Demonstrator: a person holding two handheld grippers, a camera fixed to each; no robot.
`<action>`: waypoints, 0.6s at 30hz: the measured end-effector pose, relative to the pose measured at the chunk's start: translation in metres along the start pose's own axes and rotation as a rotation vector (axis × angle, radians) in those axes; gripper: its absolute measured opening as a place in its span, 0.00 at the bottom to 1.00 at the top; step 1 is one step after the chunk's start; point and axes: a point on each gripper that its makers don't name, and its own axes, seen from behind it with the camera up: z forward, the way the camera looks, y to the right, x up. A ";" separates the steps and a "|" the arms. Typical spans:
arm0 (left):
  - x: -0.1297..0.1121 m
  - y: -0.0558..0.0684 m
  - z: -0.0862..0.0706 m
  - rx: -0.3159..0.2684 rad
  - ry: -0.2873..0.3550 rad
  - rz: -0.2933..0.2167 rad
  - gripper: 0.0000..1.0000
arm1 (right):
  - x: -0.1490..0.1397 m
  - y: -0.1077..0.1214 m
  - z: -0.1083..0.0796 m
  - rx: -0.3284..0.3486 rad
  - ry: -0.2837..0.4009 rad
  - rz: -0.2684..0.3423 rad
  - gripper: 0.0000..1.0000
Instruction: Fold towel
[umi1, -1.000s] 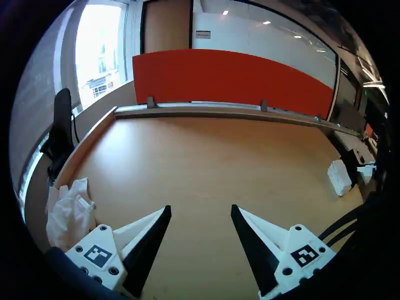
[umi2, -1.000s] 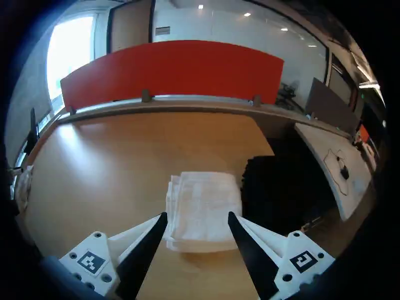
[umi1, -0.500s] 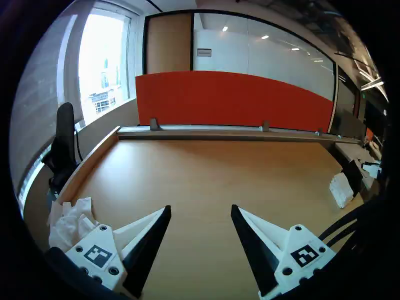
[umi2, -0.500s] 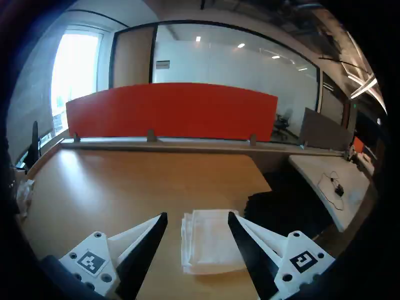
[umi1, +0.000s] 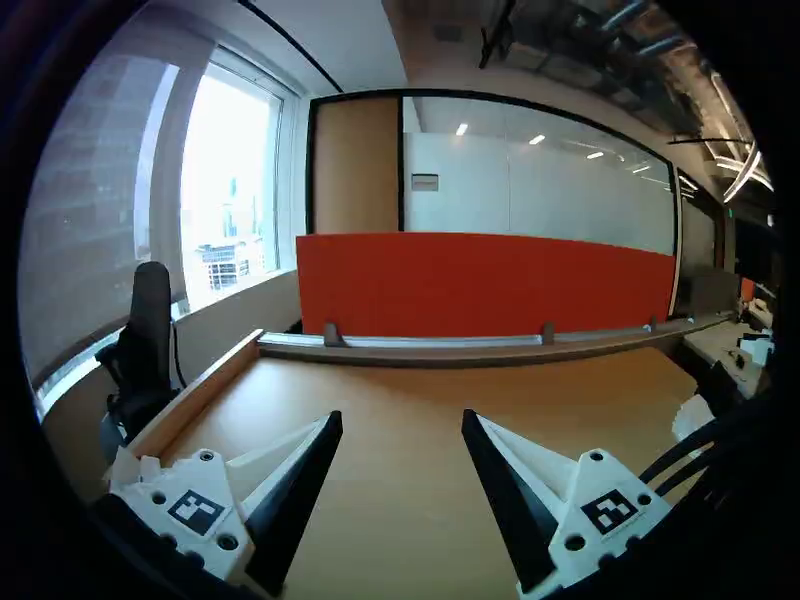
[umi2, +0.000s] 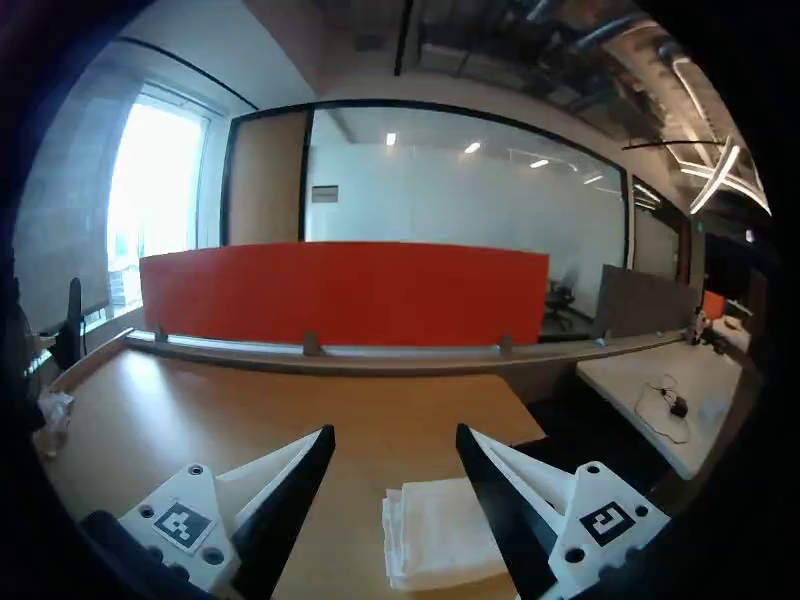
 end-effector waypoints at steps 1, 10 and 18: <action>0.004 0.000 0.000 -0.001 0.013 -0.003 0.88 | 0.003 -0.001 0.000 0.000 0.010 0.002 0.93; 0.020 -0.005 0.001 -0.007 0.060 -0.002 0.88 | 0.022 -0.017 0.001 0.013 0.050 -0.009 0.93; 0.026 -0.006 0.000 -0.021 0.081 0.003 0.88 | 0.039 -0.050 0.003 0.041 0.079 -0.018 0.93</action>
